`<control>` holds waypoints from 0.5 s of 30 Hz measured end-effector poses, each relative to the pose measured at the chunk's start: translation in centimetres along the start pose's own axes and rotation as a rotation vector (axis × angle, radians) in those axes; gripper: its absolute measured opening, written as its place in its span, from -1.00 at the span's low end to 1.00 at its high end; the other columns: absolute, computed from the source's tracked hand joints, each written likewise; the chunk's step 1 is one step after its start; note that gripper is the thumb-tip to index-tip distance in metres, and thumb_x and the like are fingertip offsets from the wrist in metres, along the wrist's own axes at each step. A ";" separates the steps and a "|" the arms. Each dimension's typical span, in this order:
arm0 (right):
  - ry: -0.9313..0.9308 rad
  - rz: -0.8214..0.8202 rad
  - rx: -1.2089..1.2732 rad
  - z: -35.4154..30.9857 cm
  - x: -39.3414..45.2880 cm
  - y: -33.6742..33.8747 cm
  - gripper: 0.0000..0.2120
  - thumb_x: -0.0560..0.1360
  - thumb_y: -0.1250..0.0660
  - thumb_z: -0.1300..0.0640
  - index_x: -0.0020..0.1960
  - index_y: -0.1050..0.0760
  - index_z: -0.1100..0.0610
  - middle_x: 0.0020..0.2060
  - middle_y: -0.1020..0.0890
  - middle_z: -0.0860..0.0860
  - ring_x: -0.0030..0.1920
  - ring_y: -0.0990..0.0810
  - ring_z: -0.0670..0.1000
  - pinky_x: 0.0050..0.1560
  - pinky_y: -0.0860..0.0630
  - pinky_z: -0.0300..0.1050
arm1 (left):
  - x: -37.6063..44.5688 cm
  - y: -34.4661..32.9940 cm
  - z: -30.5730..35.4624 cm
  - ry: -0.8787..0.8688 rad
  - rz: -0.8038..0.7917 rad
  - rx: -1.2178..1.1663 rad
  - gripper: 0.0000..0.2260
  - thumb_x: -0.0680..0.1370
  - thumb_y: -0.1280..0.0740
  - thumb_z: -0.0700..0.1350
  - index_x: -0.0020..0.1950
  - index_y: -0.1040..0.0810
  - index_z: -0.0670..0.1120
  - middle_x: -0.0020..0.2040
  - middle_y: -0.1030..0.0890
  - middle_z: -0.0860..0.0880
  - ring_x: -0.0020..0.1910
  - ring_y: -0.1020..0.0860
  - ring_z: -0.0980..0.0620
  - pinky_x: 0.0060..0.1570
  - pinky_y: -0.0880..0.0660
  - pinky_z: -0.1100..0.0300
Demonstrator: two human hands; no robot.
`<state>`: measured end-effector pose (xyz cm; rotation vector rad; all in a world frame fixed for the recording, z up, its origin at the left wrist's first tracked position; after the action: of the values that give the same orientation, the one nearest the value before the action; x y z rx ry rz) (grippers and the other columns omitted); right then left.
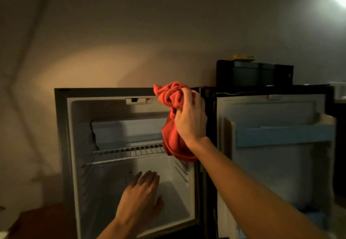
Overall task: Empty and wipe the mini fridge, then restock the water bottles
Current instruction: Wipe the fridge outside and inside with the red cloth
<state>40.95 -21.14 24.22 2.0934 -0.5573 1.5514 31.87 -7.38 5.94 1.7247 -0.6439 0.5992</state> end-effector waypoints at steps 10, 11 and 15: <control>-0.245 -0.031 -0.335 0.0 -1.5 -3.7 -0.45 0.31 -0.56 0.18 0.27 -0.53 0.19 0.30 -0.50 0.17 0.28 -0.41 0.17 -0.12 -0.59 0.02 | -1.4 -0.5 -0.8 0.008 -0.106 -0.015 -0.44 0.27 -0.20 0.21 0.06 -0.71 -0.07 0.08 -0.69 0.00 0.08 -0.66 0.03 0.23 -0.29 0.10; -0.270 -0.065 -0.341 -0.1 -2.2 -3.9 -0.41 0.32 -0.55 0.17 0.32 -0.50 0.19 0.34 -0.47 0.19 0.30 -0.41 0.19 -0.05 -0.58 0.04 | -1.7 -0.7 -1.0 0.003 -0.111 -0.012 -0.44 0.26 -0.21 0.21 0.06 -0.71 -0.07 0.07 -0.69 0.01 0.08 -0.66 0.03 0.23 -0.29 0.10; -0.359 -0.179 -0.231 -0.6 -2.9 -4.8 -0.28 0.49 -0.41 0.09 0.54 -0.16 0.18 0.54 -0.16 0.17 0.50 -0.16 0.20 0.31 -0.38 0.11 | -2.5 -0.9 -1.7 -0.029 -0.080 -0.012 -0.44 0.19 -0.37 0.23 0.05 -0.72 -0.06 0.07 -0.70 0.02 0.07 -0.66 0.04 0.22 -0.28 0.12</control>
<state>42.47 -16.82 20.91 2.1818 -0.6196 0.9682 30.59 -5.25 3.92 1.7426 -0.5947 0.5146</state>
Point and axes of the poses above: each hand's wrist, its own x-axis towards the middle knuckle, its own y-axis out of the back of the hand, z = x × y, the point moved 2 cm from there along x, towards the middle knuckle
